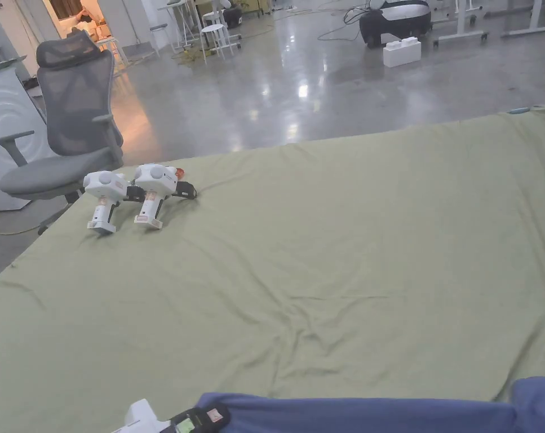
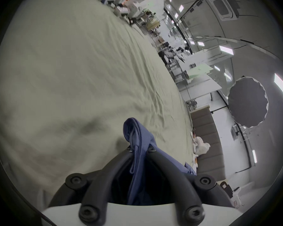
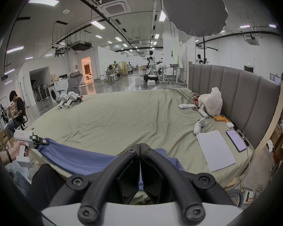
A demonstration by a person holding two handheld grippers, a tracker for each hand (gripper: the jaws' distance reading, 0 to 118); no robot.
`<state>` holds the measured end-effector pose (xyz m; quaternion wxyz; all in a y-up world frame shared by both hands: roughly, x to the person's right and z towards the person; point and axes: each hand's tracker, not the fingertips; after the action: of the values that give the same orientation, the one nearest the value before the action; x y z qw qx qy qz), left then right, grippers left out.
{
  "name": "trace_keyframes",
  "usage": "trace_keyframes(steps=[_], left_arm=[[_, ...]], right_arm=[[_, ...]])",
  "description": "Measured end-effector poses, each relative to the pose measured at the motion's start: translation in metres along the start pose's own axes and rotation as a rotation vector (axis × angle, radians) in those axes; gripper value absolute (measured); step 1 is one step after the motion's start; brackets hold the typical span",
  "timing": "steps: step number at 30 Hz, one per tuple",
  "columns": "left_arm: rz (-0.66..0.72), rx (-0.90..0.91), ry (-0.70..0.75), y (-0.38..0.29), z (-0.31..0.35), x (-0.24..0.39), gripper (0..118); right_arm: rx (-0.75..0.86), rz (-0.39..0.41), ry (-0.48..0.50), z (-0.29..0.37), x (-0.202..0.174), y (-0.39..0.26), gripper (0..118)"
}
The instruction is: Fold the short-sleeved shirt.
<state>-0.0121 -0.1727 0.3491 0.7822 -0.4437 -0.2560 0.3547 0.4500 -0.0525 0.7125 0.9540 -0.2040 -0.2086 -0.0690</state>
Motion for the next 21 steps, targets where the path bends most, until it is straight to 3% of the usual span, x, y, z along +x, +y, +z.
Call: trace_keyframes(steps=[6, 8, 9, 12, 13, 16, 21], left_arm=[[-0.101, 0.062, 0.098, 0.011, 0.034, 0.059, 3], [-0.251, -0.006, 0.025, -0.013, 0.023, 0.102, 3], [-0.279, 0.01, 0.058, 0.019, 0.018, 0.079, 3], [-0.295, -0.061, -0.009, -0.02, -0.017, 0.126, 3], [-0.329, -0.099, -0.021, -0.016, -0.038, 0.11, 3], [-0.477, -0.198, -0.01, -0.061, -0.086, 0.141, 3], [-0.625, -0.302, 0.117, -0.118, -0.157, 0.163, 3]], right_arm=[[0.008, -0.069, 0.028, -0.002, 0.01, -0.009, 0], [0.002, -0.096, 0.036, -0.005, 0.013, -0.012, 0], [0.011, -0.103, 0.04, -0.004, 0.013, -0.013, 0], [0.036, -0.136, 0.067, 0.004, 0.016, -0.011, 0], [0.043, -0.135, 0.068, 0.007, 0.018, -0.011, 0], [0.055, -0.108, 0.031, 0.016, 0.025, -0.01, 0], [0.058, -0.155, -0.007, 0.028, 0.046, -0.018, 0]])
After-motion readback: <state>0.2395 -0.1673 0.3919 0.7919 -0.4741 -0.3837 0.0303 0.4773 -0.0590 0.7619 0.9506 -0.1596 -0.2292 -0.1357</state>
